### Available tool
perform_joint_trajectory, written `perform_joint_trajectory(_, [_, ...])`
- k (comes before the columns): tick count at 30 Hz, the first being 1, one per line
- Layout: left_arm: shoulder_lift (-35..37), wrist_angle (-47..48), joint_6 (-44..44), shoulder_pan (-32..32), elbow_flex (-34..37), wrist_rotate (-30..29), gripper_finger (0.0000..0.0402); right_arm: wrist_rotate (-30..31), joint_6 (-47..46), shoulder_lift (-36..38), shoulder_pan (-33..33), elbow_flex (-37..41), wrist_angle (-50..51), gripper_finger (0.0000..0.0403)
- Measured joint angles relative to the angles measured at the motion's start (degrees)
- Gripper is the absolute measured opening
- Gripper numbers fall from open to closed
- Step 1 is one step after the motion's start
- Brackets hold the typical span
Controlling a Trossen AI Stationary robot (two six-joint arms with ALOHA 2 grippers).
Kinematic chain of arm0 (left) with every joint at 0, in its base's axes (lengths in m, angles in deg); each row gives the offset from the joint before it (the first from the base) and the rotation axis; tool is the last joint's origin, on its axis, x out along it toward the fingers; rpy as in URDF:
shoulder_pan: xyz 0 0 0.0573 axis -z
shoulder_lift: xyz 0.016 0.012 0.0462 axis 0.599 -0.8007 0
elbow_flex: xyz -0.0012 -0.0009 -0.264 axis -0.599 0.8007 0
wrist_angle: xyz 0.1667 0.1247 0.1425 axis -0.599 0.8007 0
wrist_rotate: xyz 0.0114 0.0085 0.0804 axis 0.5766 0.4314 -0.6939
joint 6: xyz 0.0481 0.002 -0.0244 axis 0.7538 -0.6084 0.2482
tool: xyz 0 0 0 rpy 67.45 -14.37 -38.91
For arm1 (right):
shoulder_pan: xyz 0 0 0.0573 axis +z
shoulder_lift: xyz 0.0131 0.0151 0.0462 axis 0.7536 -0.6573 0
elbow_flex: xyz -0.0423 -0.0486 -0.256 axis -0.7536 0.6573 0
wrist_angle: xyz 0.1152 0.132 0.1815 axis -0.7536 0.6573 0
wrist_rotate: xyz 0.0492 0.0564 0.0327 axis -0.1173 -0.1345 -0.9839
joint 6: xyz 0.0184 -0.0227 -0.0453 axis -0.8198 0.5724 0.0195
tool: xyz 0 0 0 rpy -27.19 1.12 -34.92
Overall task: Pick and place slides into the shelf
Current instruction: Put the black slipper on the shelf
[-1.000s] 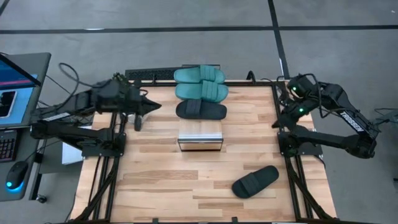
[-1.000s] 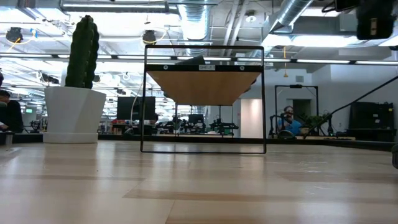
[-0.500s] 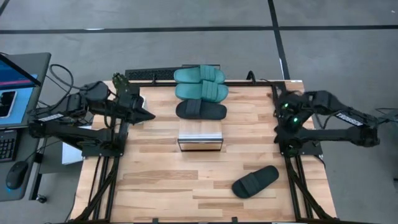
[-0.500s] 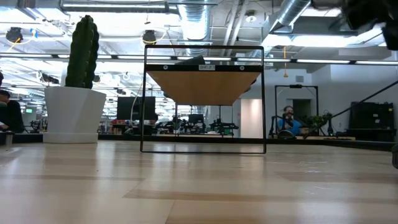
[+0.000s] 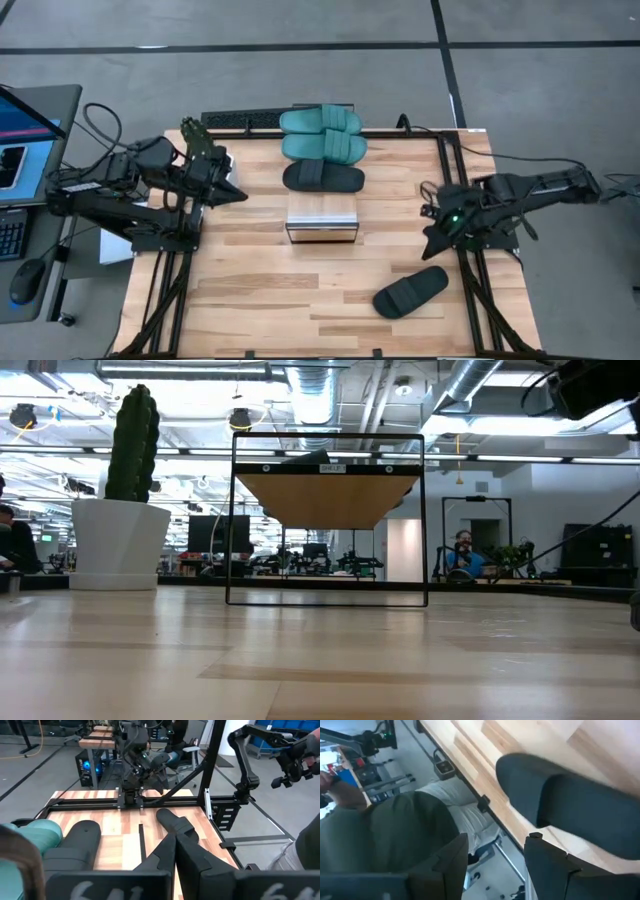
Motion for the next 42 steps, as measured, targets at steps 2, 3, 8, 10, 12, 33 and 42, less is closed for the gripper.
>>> perform_joint_trajectory(2, [0.00, 0.32, 0.05, 0.46, 0.00, 0.00, 0.0000, 2.81, -3.64, -0.91, 3.95, 0.50, -2.25, 0.0179])
perform_joint_trajectory(3, [0.00, 0.44, 0.18, 0.68, 0.02, -0.01, 0.0000, 4.36, -5.19, -1.31, 5.83, 0.56, -2.31, 0.0180])
perform_joint_trajectory(8, [0.00, 0.75, 0.38, 1.58, 0.02, -0.02, 0.0000, 12.09, -13.06, -4.95, 14.33, 0.65, -4.61, 0.0187])
perform_joint_trajectory(10, [-0.02, 0.75, 0.39, 1.92, 0.02, -0.02, 0.0000, 14.06, -15.60, -6.85, 17.06, 0.63, -6.56, 0.0189])
perform_joint_trajectory(12, [0.00, 0.73, 0.43, 2.22, 0.02, -0.04, 0.0000, 15.13, -17.89, -8.99, 19.40, 0.63, -7.43, 0.0189])
perform_joint_trajectory(33, [0.00, 0.84, 1.77, 3.16, 0.02, 0.29, 0.0000, 17.59, -24.25, -32.04, 26.74, 0.61, -20.49, 0.0183])
perform_joint_trajectory(42, [0.91, 1.16, 1.77, 3.16, 0.07, 0.37, 0.0000, 19.68, -23.84, -33.52, 26.74, 0.56, -18.43, 0.0178])
